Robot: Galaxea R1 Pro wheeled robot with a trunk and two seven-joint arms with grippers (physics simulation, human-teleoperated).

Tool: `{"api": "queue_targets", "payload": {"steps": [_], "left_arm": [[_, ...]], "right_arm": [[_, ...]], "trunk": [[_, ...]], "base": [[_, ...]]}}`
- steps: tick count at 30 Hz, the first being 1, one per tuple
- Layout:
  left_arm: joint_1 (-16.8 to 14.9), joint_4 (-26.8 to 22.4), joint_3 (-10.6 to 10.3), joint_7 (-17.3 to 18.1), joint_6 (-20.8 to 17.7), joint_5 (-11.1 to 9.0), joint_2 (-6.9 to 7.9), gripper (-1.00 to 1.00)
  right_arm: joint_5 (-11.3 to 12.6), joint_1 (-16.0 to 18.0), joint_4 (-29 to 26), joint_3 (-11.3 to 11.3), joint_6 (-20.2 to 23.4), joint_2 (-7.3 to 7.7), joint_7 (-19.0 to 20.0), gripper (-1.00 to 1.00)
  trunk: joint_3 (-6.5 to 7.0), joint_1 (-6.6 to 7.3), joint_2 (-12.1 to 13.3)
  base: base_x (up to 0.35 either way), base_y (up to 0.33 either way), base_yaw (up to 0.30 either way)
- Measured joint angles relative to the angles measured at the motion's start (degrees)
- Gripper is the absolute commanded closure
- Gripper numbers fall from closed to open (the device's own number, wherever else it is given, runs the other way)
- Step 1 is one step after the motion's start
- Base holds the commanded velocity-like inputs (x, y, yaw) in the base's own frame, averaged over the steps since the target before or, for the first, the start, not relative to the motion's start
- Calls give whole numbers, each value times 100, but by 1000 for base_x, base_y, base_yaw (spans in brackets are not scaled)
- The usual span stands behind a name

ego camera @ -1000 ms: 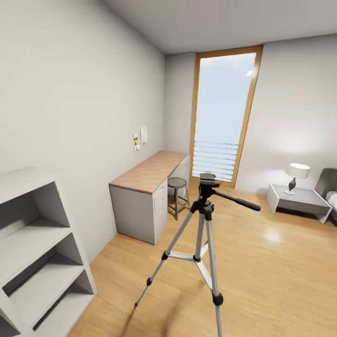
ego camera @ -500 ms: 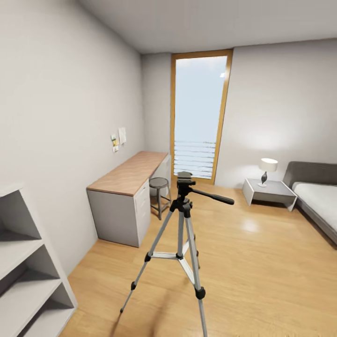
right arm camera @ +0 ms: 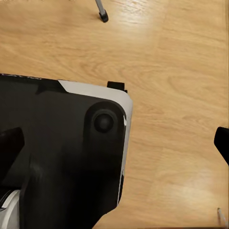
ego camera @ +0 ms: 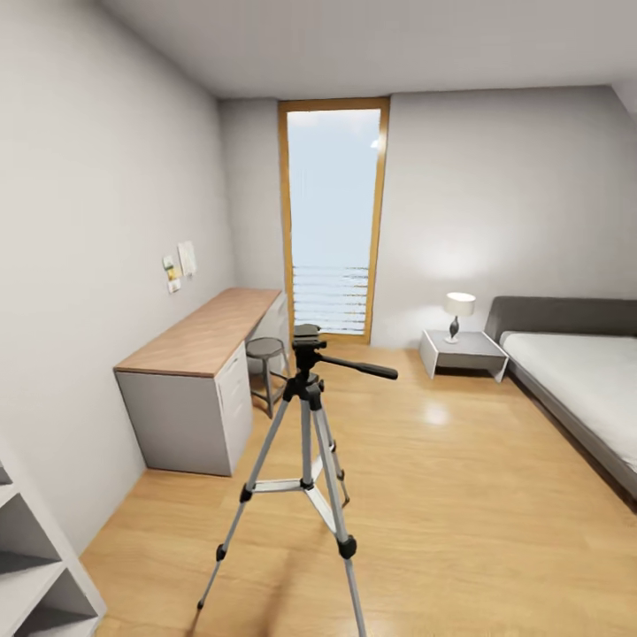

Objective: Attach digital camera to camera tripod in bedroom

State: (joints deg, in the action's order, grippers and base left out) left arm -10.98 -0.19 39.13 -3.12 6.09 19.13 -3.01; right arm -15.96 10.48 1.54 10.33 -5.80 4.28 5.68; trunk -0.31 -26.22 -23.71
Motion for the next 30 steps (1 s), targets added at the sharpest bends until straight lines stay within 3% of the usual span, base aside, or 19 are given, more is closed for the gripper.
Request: {"api": "queue_targets", "payload": {"steps": [11,15,18,19,22,30], "left_arm": [[1,-1,17,-6,-7,-96,-2,100],[1,-1,20,2,-8,-270,-2,100],[1,-1,18,14,-8,-559,7,100],[1,-1,20,20,-8,-744,15,100],[1,0,10,24,-8,-875,19,100],[1,0,11,13,-8,-971,21,100]], "right_arm": [[-14,1,-3,-12,17,-10,6,-100],[-21,1,-6,-18,20,-6,12,-100],[-32,1,-9,-24,17,4,22,-100],[-34,1,-10,-26,14,7,21,-100],[-35,1,-11,-27,18,8,22,-100],[-40,1,-11,-27,38,-30,29,-100]], "trunk": [[0,0,0],[0,0,0],[0,0,0],[0,0,0],[0,0,0],[0,0,0]], "base": [[0,0,-77],[0,0,-9],[0,0,-2],[0,0,0],[0,0,0],[0,0,0]]}}
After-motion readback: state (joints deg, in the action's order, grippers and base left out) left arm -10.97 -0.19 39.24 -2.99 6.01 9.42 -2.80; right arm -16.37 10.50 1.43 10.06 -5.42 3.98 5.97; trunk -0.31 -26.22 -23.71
